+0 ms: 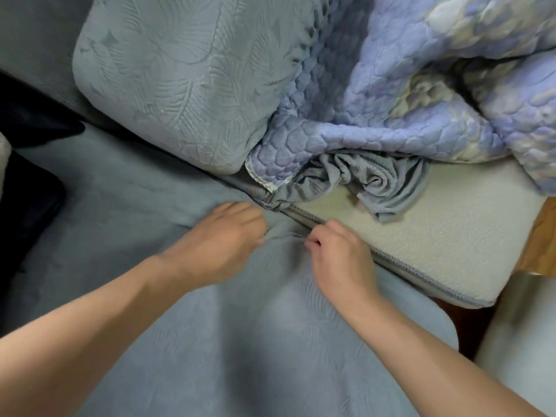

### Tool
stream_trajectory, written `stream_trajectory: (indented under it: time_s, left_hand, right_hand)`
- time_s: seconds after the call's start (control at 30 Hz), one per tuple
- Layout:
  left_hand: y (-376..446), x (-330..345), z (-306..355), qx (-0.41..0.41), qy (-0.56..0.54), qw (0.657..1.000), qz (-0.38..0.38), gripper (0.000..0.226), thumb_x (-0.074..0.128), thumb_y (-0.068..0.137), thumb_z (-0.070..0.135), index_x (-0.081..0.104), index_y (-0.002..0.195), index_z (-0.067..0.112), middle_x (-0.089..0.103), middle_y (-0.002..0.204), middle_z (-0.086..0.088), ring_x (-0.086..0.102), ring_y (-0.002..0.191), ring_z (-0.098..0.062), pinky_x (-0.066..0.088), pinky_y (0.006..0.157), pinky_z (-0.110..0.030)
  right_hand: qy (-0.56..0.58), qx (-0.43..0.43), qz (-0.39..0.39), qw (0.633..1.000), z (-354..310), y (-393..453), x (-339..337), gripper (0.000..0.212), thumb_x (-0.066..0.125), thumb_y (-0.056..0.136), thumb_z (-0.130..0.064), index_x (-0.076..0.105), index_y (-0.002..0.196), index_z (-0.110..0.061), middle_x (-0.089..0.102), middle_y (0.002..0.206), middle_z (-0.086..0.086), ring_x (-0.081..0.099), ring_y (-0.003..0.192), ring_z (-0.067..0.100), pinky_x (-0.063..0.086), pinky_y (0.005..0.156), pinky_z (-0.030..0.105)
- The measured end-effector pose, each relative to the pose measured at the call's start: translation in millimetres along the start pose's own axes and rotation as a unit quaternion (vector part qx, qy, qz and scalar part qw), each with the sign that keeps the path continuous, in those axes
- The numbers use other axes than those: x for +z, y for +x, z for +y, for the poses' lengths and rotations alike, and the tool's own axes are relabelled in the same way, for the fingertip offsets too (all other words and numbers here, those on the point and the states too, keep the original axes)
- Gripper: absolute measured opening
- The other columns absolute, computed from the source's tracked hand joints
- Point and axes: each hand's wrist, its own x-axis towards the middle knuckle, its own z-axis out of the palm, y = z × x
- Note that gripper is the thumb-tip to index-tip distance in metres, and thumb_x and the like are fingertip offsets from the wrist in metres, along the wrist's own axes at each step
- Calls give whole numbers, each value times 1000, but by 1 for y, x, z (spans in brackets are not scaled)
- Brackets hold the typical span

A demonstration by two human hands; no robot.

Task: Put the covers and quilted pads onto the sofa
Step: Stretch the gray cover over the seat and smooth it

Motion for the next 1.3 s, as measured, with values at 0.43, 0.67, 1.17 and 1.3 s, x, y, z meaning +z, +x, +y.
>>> stream_trajectory:
  time_s: [0.43,0.67,1.17,1.3]
  left_hand:
    - [-45,-22,51,-170,51,962,-209,33,39,98,45,43,81,17,60,74,-3,50,69,-24,36,63,-34]
    - [-45,-47,33,-193,-122,890,-395,42,53,93,39,37,67,9,33,66,-13,26,55,-15,27,54,-34]
    - [28,-43,3,-155,-27,987,-10,28,46,97,40,66,109,24,66,111,4,60,104,-23,50,88,-39]
    - [67,-37,16,-157,57,934,-317,45,46,95,62,60,122,29,60,124,0,56,118,-24,46,97,-35]
  right_hand:
    - [149,-52,-38,987,0,-20,-31,17,51,100,-28,67,98,-23,61,100,-8,57,93,13,46,83,35]
    - [-65,10,-238,969,-22,42,-7,33,40,105,-38,59,126,-20,67,114,11,62,100,35,50,80,39]
    - [24,-224,208,952,-31,-35,-19,36,35,87,11,34,62,-15,33,64,4,33,61,23,29,53,37]
    - [43,-269,179,945,-32,-40,-16,35,38,72,14,27,66,-18,30,63,6,28,59,21,17,57,32]
